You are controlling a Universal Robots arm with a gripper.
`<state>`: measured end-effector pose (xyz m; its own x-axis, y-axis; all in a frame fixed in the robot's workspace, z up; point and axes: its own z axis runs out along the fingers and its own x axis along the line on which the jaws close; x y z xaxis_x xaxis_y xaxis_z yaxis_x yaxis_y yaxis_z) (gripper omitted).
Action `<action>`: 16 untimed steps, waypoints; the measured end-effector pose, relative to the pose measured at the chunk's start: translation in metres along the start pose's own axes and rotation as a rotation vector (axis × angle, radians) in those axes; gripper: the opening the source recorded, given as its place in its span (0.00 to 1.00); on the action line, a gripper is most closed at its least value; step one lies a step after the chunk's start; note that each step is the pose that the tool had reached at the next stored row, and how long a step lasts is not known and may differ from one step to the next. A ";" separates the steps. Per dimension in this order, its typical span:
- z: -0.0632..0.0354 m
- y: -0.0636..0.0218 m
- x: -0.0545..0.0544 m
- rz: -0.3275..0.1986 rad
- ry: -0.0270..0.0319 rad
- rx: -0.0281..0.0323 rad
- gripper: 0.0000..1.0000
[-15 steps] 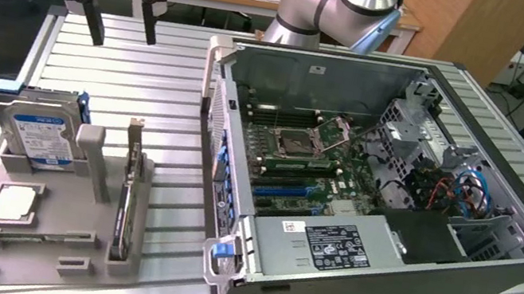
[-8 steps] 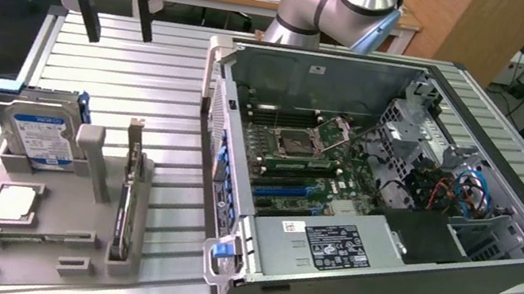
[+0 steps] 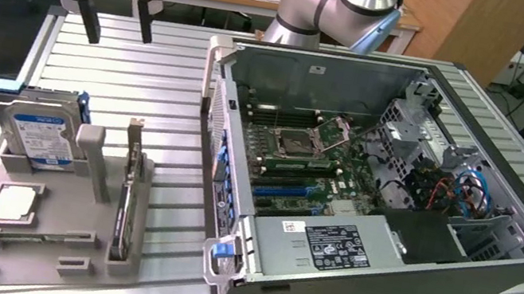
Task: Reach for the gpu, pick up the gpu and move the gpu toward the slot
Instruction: 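Pick up the gpu and move the gpu toward the slot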
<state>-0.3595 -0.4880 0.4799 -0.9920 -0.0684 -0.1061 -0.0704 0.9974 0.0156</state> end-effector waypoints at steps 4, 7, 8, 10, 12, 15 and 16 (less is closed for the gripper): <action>0.0004 0.0003 0.000 0.001 -0.0031 -0.0024 0.47; 0.0001 0.0003 0.000 0.002 -0.0027 -0.0022 0.47; 0.0000 0.0004 -0.001 0.003 -0.0025 -0.0020 0.47; -0.0003 0.0005 -0.001 0.004 -0.0021 -0.0017 0.47; -0.0006 0.0006 -0.001 0.004 -0.0016 -0.0013 0.47; -0.0010 0.0008 -0.001 0.004 -0.0011 -0.0009 0.47; -0.0010 0.0007 -0.001 0.003 -0.0015 -0.0003 0.47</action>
<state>-0.3586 -0.4873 0.4811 -0.9921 -0.0648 -0.1075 -0.0670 0.9976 0.0163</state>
